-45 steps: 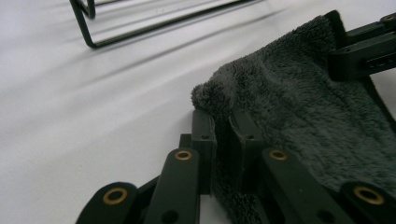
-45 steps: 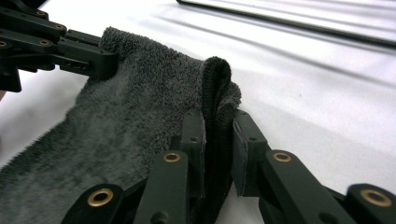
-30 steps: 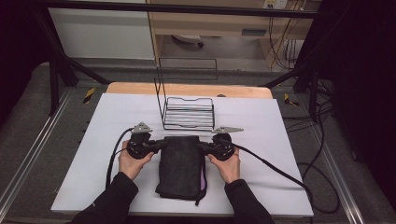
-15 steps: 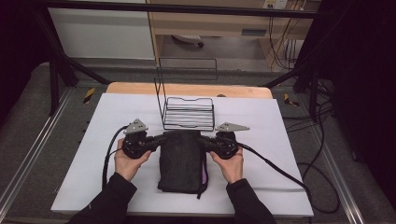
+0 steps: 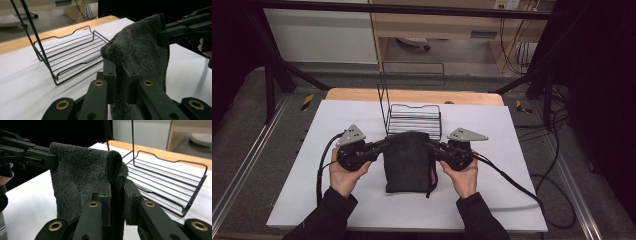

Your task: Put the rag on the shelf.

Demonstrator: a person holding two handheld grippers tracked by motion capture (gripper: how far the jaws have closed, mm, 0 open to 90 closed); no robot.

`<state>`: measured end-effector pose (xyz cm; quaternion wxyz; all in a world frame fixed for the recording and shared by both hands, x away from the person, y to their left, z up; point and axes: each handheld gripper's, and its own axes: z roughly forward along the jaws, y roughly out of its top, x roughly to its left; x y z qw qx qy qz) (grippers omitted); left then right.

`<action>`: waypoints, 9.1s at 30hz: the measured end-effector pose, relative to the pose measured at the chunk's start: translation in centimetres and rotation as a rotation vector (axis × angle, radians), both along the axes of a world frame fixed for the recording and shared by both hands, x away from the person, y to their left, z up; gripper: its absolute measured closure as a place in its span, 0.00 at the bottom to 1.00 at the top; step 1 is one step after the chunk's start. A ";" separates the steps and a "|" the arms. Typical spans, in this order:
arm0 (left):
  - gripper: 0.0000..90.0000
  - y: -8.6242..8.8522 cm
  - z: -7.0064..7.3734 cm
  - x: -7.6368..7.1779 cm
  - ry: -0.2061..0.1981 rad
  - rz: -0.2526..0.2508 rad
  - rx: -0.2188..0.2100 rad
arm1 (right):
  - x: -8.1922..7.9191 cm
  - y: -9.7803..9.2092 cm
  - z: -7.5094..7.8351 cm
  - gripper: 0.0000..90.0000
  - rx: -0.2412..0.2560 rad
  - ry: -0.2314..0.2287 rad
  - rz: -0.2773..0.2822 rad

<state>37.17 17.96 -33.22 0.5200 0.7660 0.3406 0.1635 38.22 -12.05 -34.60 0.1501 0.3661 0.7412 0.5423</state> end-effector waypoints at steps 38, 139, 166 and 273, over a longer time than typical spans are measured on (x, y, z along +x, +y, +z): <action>0.91 -1.6 6.8 0.6 -0.191 0.045 -0.149 | -1.5 -1.2 7.6 0.88 0.084 -0.259 -0.098; 0.92 -1.9 21.2 12.0 -0.429 0.255 -0.284 | 11.1 1.5 21.9 0.89 0.194 -0.543 -0.240; 0.92 -1.4 16.4 13.2 -0.387 0.214 -0.204 | 12.2 1.4 17.6 0.89 0.107 -0.463 -0.227; 0.92 -0.8 5.3 6.2 -0.370 0.147 -0.181 | 4.8 1.1 6.6 0.89 0.030 -0.523 -0.175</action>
